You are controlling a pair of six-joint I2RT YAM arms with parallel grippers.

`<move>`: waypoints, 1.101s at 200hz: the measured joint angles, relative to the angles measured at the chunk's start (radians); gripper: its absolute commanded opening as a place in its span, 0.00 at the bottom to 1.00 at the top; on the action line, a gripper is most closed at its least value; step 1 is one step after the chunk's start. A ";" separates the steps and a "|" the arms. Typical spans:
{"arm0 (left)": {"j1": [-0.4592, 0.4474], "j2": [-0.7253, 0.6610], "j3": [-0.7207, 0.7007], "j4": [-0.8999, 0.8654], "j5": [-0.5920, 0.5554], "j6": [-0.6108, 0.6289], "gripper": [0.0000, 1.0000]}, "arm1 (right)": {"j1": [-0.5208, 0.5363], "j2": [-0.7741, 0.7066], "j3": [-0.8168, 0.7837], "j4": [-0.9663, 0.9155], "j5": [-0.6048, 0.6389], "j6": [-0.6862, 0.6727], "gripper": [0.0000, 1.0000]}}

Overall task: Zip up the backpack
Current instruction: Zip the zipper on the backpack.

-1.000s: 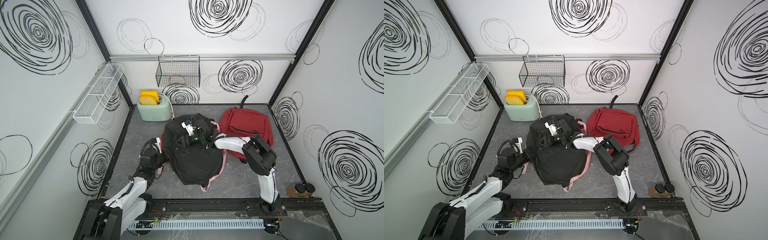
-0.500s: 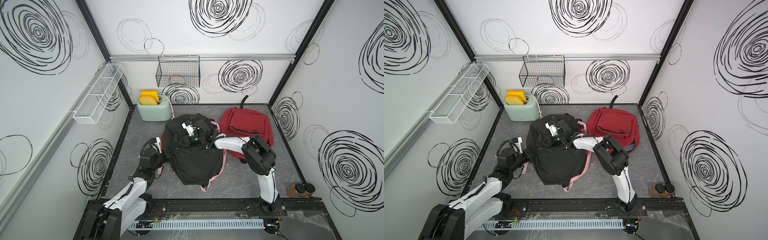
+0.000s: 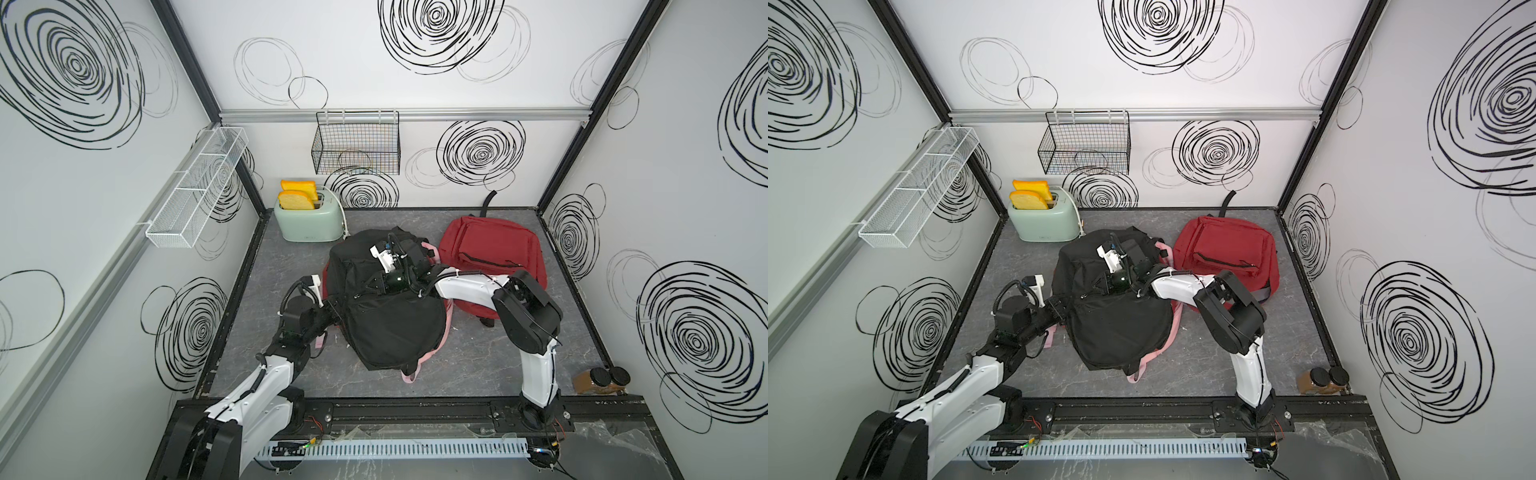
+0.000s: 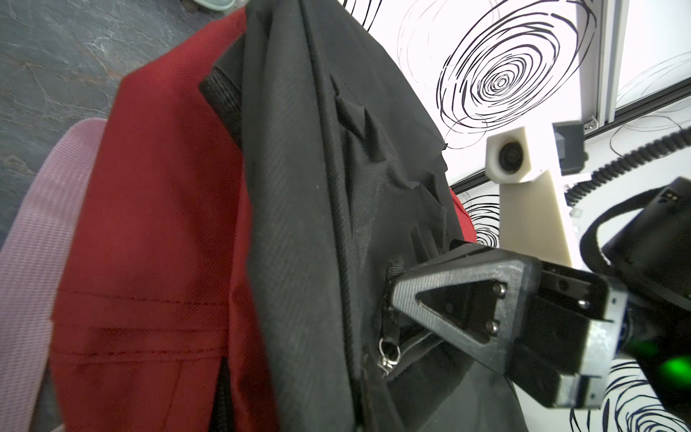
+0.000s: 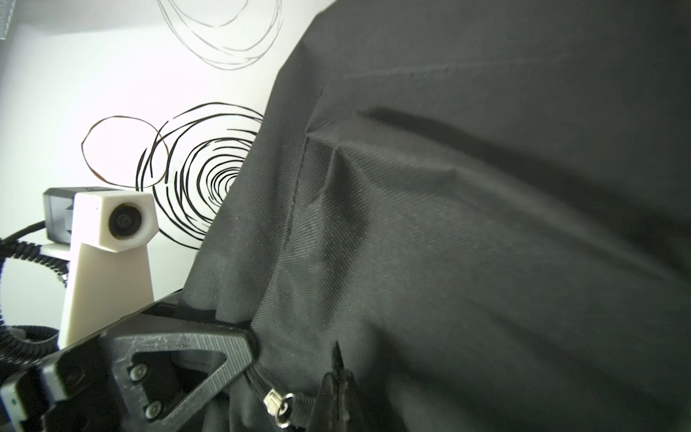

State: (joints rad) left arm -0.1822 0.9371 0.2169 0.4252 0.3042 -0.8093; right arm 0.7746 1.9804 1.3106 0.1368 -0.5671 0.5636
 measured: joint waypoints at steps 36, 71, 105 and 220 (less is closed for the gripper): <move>0.000 -0.008 0.000 -0.008 -0.010 0.002 0.00 | -0.021 -0.030 -0.024 -0.028 0.034 -0.020 0.00; 0.000 -0.010 0.000 -0.014 -0.014 0.002 0.00 | -0.035 -0.057 -0.039 -0.056 0.072 -0.042 0.00; 0.000 -0.012 0.000 -0.020 -0.018 0.002 0.00 | -0.058 -0.090 -0.068 -0.080 0.100 -0.063 0.00; 0.006 -0.031 0.000 -0.027 -0.020 0.006 0.00 | -0.178 -0.232 -0.169 -0.157 0.157 -0.117 0.00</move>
State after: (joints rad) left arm -0.1757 0.9058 0.2169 0.3977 0.2840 -0.8036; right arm 0.5964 1.7481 1.1416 -0.0204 -0.4099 0.4469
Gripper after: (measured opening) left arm 0.135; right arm 0.046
